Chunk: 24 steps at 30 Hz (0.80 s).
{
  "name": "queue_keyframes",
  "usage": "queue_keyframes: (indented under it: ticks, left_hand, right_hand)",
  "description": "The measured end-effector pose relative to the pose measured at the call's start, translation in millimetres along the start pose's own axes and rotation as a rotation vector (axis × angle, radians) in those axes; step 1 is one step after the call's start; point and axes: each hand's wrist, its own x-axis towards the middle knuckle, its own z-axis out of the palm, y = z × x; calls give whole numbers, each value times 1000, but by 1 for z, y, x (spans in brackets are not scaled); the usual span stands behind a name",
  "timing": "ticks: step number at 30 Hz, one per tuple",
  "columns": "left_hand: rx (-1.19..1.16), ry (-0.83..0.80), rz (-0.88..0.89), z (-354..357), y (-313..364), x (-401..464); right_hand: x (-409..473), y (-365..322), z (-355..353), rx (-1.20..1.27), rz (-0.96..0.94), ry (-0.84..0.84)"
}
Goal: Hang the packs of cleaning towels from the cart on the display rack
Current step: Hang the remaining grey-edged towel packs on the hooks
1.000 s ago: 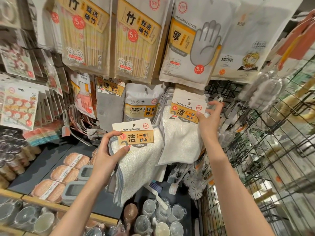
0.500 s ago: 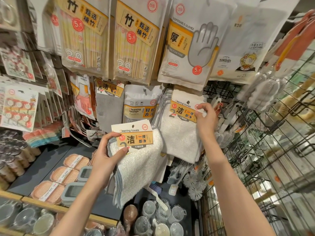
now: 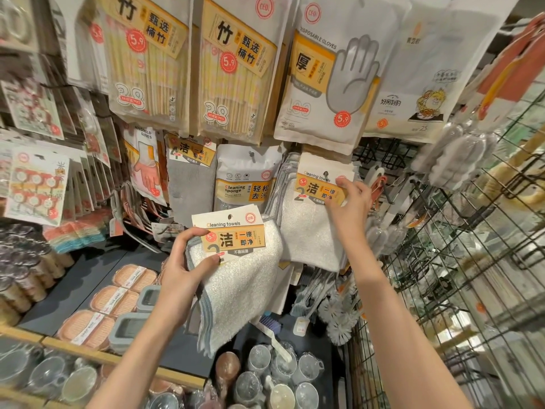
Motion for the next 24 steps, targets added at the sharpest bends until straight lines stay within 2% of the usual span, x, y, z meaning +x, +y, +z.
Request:
queue_keyframes:
  ticks: [3,10,15,19,24]
  left_hand:
    - [19,6,5,1,1,-2]
    - [30,17,57,8,7,-10]
    - [66,32,61,7,7,-12]
    - [94,34,68,6,8,-15]
    - [110,43,79,3,8,-17]
  right_hand:
    - [-6,0,-4,-81,-7,-3]
    - [-29,-13,-10,-46,-42,-9]
    - [-56,-37,6,223,-76,-220]
    - [-77,-48,24,157,-115,-397]
    - [-91,-52,36,120,-116,-482]
